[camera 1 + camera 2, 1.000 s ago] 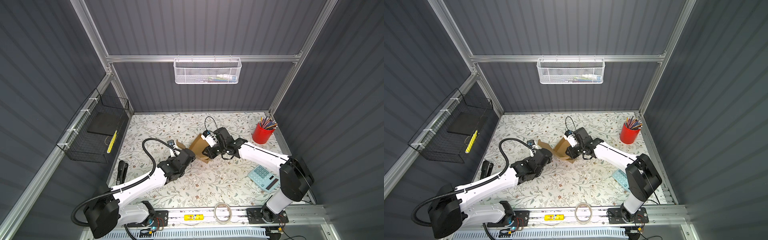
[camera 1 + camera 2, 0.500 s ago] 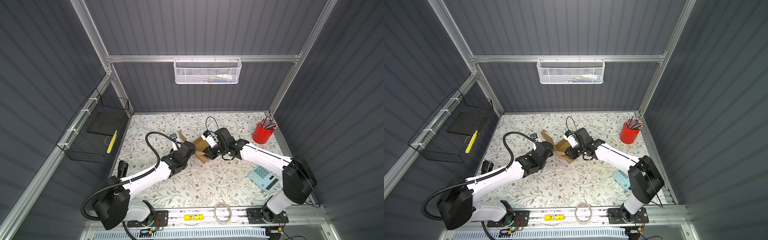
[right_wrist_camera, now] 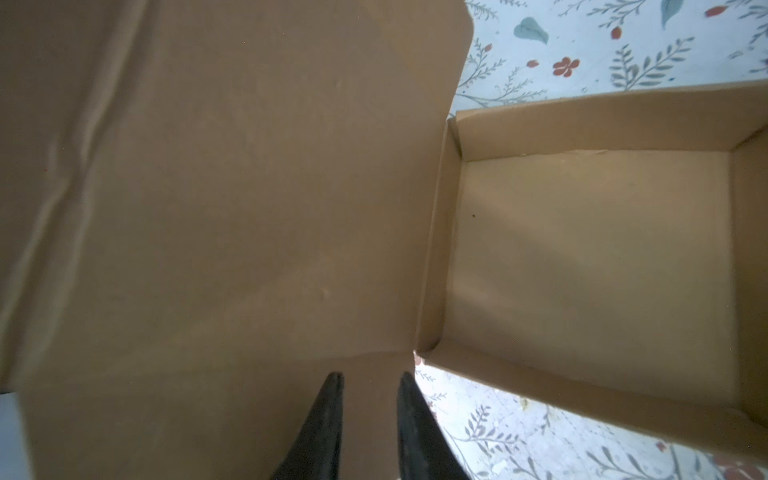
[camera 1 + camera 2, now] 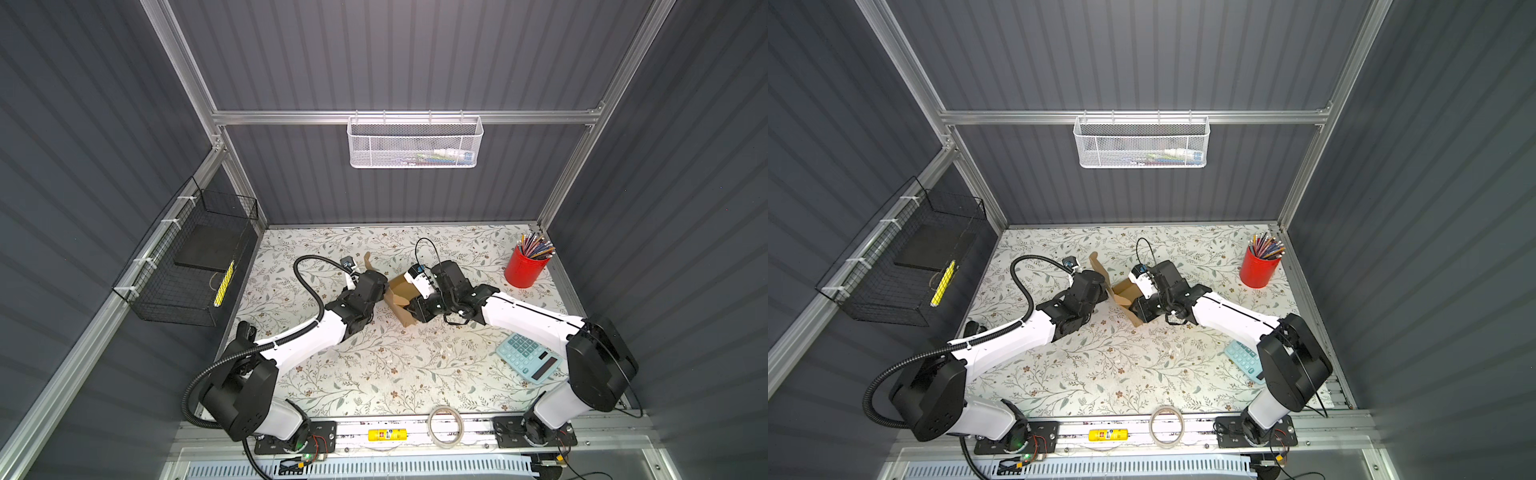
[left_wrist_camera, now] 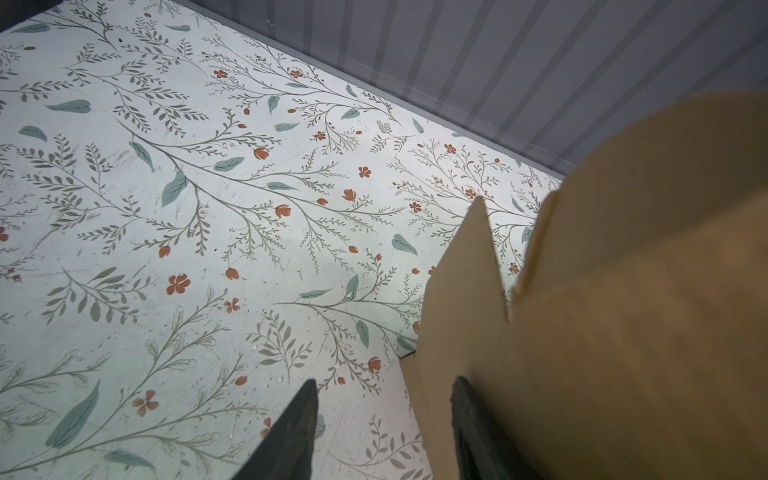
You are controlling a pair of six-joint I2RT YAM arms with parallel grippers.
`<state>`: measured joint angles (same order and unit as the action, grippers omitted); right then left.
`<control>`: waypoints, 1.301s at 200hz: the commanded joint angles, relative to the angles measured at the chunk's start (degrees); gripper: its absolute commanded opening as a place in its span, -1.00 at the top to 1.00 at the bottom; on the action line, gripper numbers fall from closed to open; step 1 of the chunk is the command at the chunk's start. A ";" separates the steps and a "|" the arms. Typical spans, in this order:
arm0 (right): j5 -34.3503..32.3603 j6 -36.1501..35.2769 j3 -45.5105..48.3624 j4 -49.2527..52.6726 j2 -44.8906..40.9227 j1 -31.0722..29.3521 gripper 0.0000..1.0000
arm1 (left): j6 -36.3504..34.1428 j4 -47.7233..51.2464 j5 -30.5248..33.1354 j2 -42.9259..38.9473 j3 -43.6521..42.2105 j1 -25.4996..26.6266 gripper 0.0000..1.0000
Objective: Fold the paper box
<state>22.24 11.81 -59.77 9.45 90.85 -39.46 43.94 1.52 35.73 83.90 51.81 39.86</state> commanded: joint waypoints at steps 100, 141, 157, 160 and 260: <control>0.83 7.98 5.18 -12.60 0.12 -2.39 0.48 | -2.90 -7.09 -9.12 5.85 3.90 -4.83 -0.03; 0.44 10.08 5.72 -15.77 0.96 -3.19 0.48 | -4.11 -7.67 -11.65 7.44 5.73 -6.23 -0.02; -0.04 10.60 5.78 -16.21 1.51 -3.25 0.48 | -5.10 -7.67 -12.49 8.18 6.72 -6.72 -0.02; -0.15 10.72 5.80 -16.26 1.60 -3.33 0.48 | -5.27 -7.67 -12.64 8.35 6.93 -6.76 -0.02; -2.46 12.98 8.56 -21.06 1.96 -3.95 0.47 | -6.38 -9.58 -22.83 13.50 11.71 -10.13 0.03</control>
<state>20.73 23.86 -52.25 -9.04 91.68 -42.98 38.30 -6.98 17.17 96.16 61.23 30.41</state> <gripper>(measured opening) 0.264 0.490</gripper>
